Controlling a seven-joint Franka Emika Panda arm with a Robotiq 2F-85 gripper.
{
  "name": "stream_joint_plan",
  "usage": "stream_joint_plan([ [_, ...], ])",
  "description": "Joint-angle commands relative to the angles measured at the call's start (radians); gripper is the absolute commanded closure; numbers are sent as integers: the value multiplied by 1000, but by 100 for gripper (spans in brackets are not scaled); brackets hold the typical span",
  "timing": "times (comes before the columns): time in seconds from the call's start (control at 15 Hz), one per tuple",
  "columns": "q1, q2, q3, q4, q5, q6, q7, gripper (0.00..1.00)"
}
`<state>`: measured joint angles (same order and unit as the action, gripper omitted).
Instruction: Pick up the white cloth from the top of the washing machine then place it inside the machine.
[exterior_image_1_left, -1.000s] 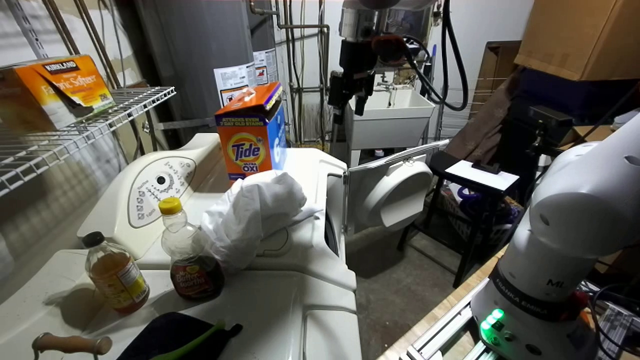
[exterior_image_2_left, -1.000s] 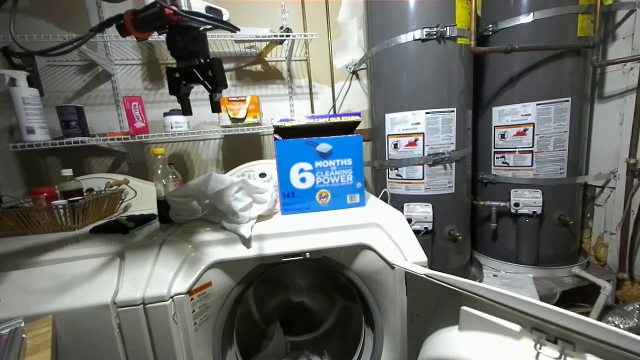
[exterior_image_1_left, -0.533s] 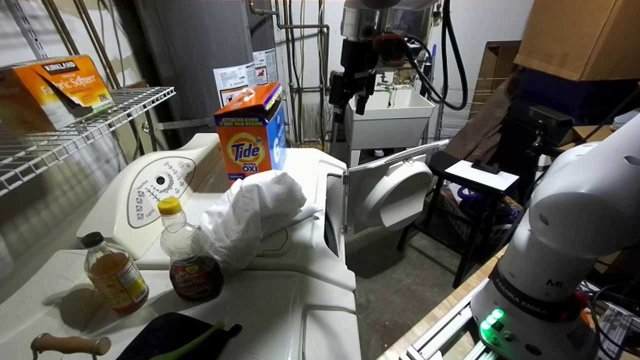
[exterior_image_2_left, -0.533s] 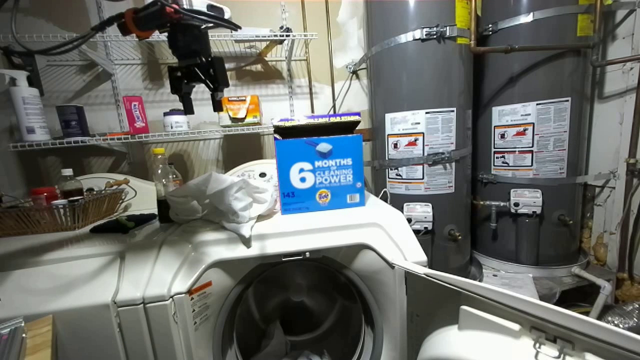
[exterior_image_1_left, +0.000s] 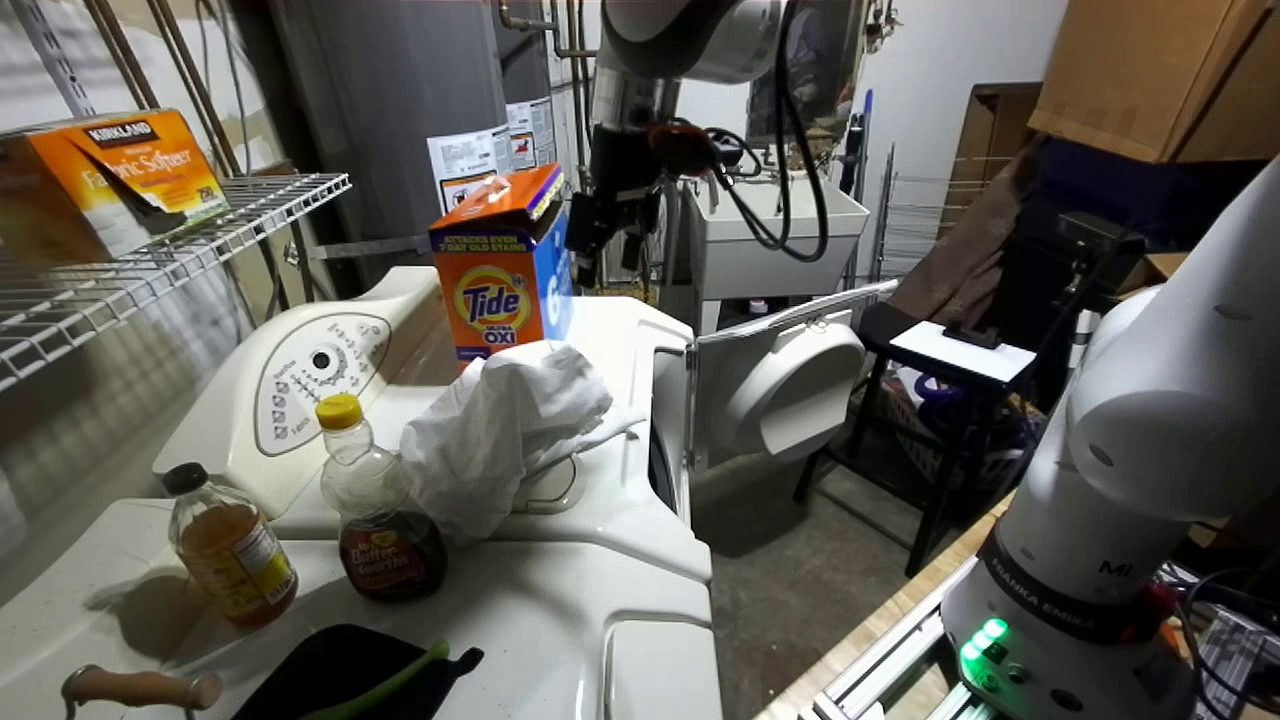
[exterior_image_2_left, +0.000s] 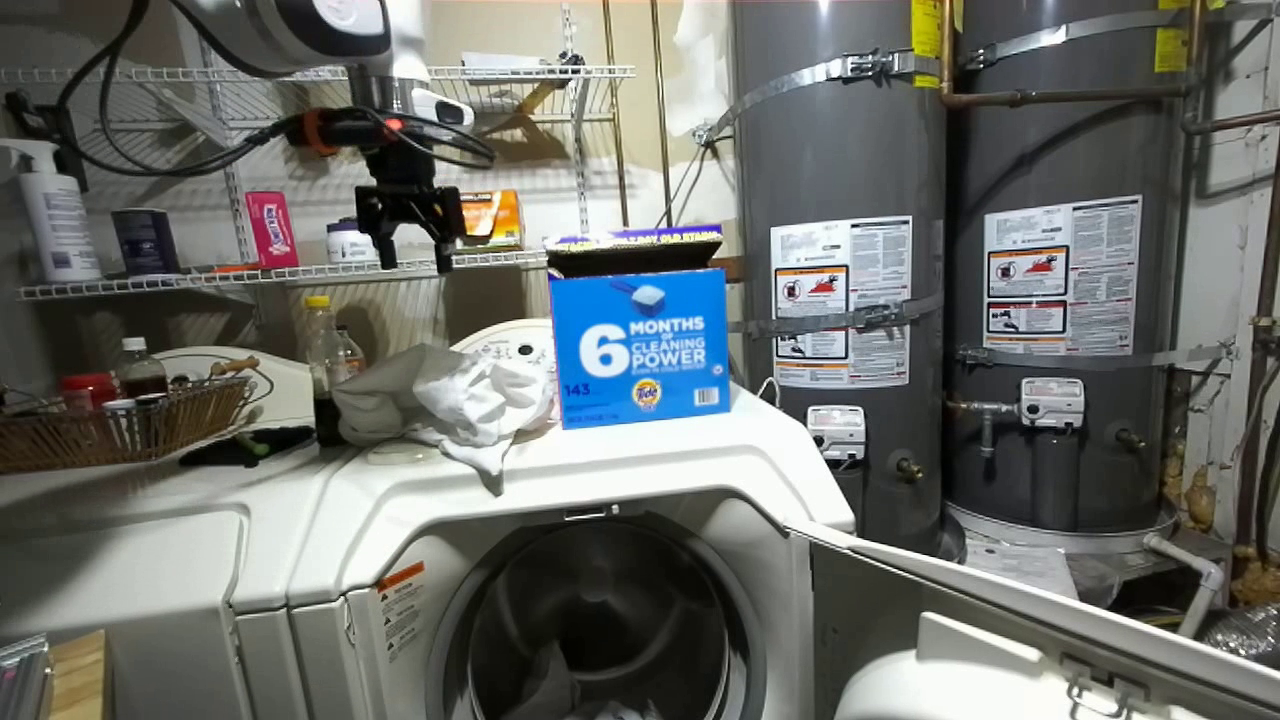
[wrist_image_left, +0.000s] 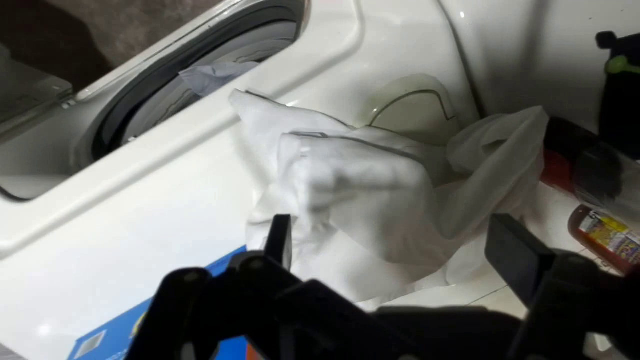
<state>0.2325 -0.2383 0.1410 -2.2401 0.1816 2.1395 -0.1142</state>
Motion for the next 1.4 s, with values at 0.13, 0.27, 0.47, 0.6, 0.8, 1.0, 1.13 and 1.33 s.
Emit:
stream_joint_plan([
  [0.13,24,215,43,80,123,116,-25,0],
  [0.27,13,262,61,69,87,152,84,0],
  [0.47,13,345,67,76,69,212,201,0],
  [0.6,17,399,62,95,32,259,274,0],
  [0.8,26,459,55,134,-5,342,334,0],
  [1.0,33,529,49,203,-66,376,357,0],
  [1.13,40,577,51,260,-89,383,341,0],
  [1.33,43,654,85,357,-68,396,249,0],
])
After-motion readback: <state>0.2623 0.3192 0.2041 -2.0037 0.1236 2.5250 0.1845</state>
